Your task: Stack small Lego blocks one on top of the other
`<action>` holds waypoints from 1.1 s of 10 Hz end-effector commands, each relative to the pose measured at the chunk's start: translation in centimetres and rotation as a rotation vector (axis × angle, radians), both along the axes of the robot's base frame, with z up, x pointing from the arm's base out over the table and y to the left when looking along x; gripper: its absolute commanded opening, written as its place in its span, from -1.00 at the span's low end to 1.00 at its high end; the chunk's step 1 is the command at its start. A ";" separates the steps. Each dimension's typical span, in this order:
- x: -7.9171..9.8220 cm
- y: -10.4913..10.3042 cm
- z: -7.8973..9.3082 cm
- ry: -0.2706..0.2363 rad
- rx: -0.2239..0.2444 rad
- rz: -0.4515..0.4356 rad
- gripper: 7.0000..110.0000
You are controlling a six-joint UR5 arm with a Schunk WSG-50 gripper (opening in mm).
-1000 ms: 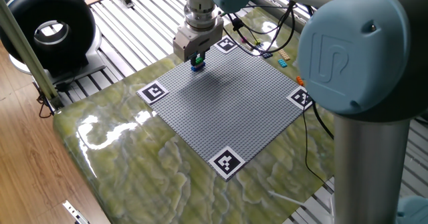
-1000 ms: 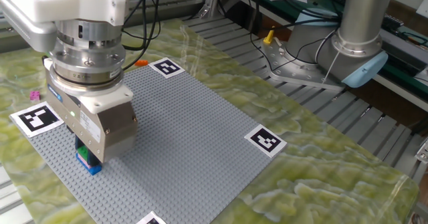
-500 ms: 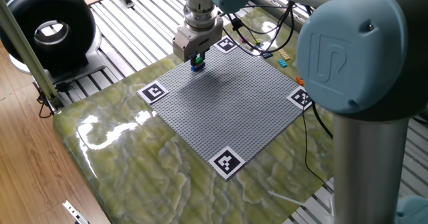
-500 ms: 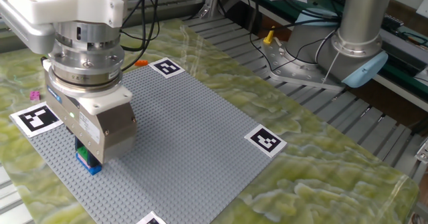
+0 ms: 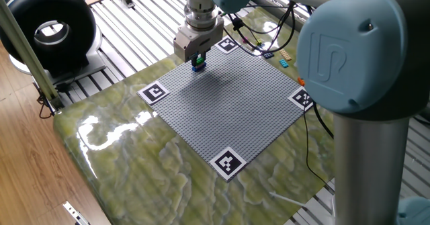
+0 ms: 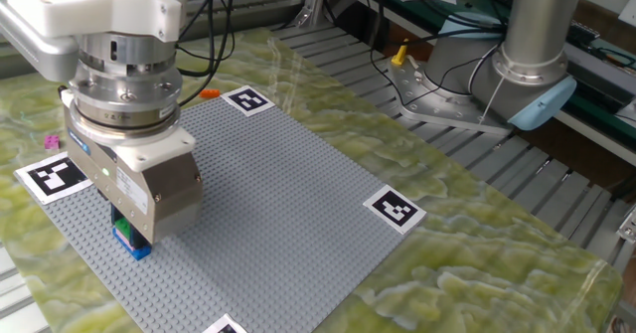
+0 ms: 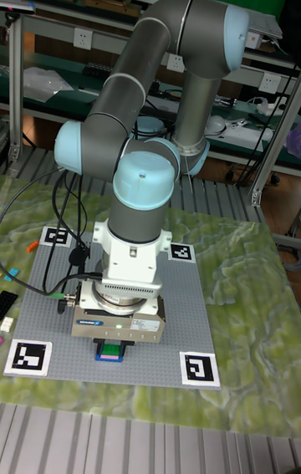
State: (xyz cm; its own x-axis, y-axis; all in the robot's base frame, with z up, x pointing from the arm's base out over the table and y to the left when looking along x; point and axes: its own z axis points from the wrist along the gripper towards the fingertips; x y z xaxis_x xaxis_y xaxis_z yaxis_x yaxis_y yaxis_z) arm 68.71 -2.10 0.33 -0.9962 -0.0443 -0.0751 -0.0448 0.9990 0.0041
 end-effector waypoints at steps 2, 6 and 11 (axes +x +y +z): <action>0.0 -0.1 0.0 0.004 0.003 0.022 -1.00; -0.6 0.2 0.1 0.024 0.016 0.101 -0.28; -0.1 -0.2 -0.4 0.017 0.020 0.136 0.15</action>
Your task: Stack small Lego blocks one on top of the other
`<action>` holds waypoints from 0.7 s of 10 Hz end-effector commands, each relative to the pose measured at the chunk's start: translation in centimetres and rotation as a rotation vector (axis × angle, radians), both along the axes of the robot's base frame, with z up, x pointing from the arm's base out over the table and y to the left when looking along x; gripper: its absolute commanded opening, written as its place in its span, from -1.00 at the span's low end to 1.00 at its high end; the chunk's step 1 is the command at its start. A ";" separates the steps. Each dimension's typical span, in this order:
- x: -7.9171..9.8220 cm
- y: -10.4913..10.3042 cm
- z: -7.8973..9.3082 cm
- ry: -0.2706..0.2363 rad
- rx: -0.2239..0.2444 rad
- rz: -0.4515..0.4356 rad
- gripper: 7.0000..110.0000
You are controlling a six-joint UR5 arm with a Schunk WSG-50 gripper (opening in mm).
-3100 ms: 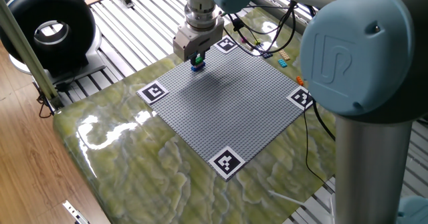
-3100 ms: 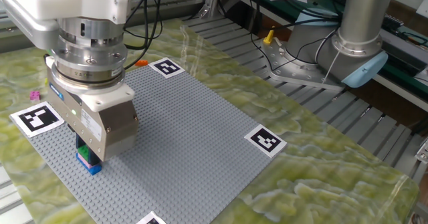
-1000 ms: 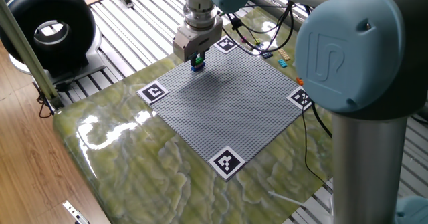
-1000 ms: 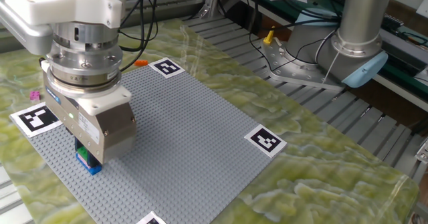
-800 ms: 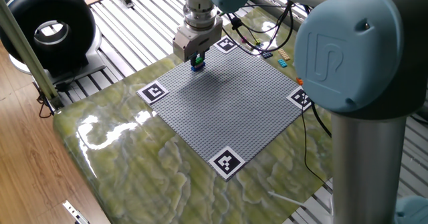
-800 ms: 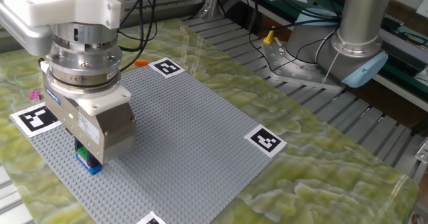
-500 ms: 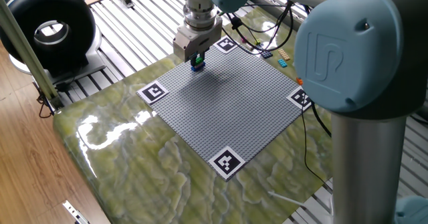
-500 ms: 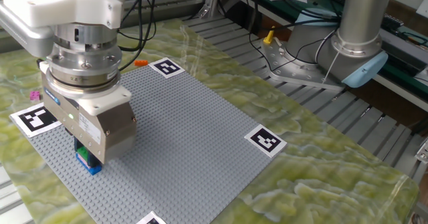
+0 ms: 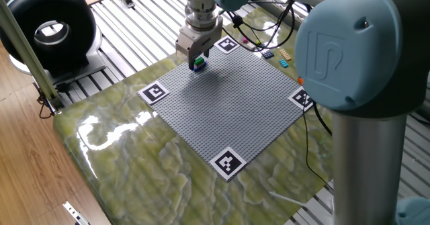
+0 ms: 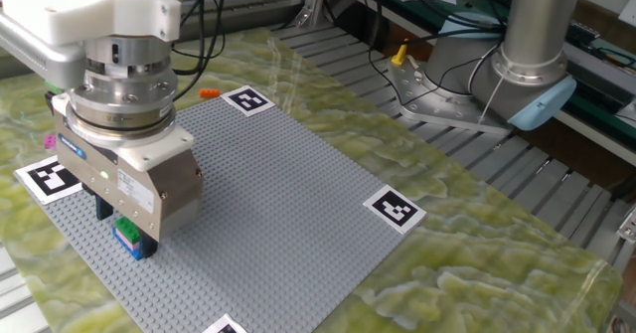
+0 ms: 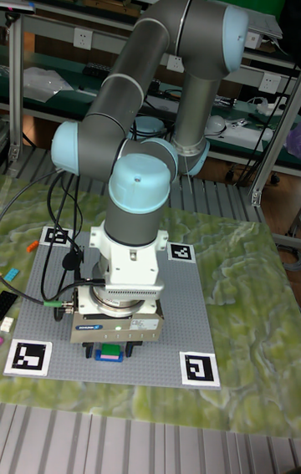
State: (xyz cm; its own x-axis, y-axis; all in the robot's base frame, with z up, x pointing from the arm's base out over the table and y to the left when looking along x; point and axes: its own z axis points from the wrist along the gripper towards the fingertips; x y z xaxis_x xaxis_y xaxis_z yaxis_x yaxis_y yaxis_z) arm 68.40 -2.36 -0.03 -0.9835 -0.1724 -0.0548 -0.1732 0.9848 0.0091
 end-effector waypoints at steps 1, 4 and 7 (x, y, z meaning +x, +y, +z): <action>0.2 0.1 0.2 -0.003 0.019 0.011 0.15; 0.2 0.2 2.2 -0.023 -0.019 0.066 0.15; -1.6 0.6 2.7 0.019 -0.016 0.032 0.15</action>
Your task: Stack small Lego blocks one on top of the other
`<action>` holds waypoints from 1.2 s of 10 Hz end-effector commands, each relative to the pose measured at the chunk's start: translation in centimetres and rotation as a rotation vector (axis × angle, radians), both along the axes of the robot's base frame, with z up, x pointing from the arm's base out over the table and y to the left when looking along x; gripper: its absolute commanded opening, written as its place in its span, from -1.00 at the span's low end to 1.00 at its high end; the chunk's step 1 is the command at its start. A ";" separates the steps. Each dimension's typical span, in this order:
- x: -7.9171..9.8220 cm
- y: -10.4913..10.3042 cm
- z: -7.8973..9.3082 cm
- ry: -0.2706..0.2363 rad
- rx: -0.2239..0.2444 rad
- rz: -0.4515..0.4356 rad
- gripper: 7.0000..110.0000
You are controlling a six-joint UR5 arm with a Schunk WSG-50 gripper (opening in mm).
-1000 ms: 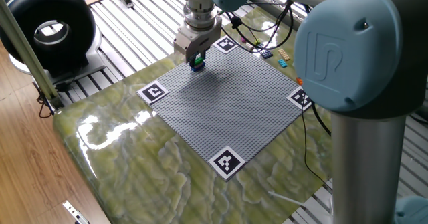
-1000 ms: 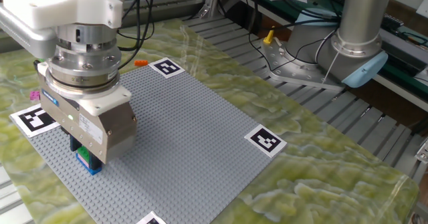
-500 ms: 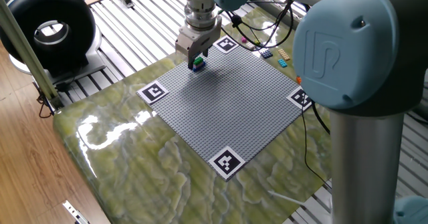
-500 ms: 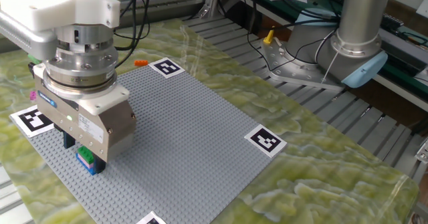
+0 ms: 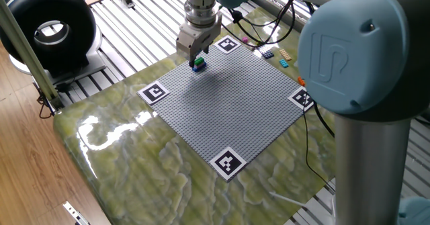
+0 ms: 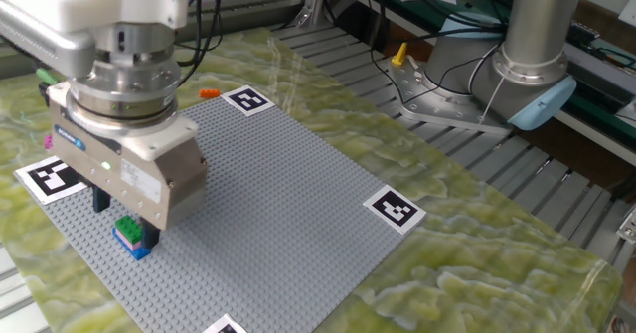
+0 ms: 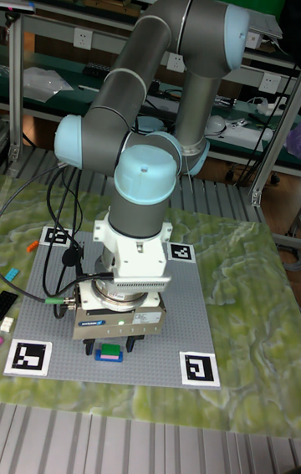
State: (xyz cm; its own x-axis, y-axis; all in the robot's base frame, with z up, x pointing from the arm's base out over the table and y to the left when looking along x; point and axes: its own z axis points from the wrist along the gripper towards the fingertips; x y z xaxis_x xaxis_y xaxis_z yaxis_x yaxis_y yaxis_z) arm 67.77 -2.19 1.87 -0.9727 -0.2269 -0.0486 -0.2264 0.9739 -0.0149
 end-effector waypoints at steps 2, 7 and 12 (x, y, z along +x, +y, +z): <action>-2.5 2.9 1.1 0.064 0.119 -0.076 -0.28; -1.3 3.7 1.2 0.033 0.116 -0.067 -0.28; 0.8 3.0 0.5 -0.003 0.087 -0.062 -0.28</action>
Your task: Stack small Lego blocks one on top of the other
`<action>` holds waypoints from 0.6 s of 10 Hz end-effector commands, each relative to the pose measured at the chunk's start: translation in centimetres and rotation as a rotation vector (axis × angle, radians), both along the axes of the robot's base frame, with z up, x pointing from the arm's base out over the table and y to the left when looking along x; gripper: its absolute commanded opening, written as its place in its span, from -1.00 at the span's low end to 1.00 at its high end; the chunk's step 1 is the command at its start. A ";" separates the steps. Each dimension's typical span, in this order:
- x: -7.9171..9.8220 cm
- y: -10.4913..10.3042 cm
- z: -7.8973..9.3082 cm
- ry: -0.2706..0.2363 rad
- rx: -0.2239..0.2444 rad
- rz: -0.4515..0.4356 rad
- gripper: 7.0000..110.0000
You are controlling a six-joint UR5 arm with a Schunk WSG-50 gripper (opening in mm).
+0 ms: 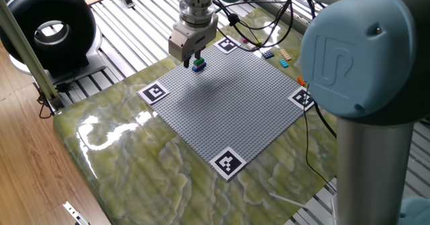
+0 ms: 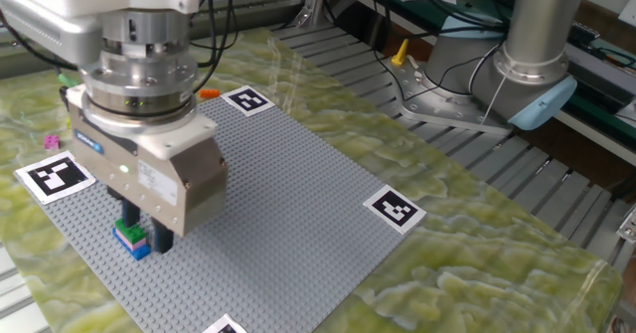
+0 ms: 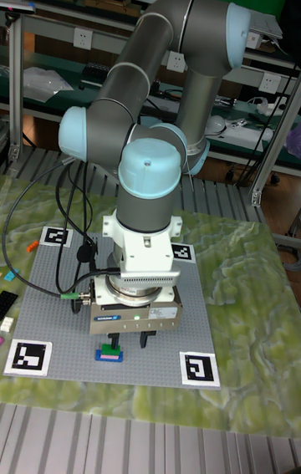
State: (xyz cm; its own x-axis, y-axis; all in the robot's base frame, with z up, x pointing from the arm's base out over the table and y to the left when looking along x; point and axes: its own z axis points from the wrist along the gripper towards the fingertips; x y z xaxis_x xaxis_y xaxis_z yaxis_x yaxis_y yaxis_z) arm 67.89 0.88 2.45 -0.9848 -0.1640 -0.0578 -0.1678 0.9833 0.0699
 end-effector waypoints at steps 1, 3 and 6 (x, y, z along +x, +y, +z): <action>0.6 -0.3 -0.2 -0.007 -0.004 0.001 -0.28; 0.7 -0.4 -0.4 -0.004 0.002 0.005 -0.28; 0.3 -0.7 -0.6 0.017 -0.003 0.011 -0.28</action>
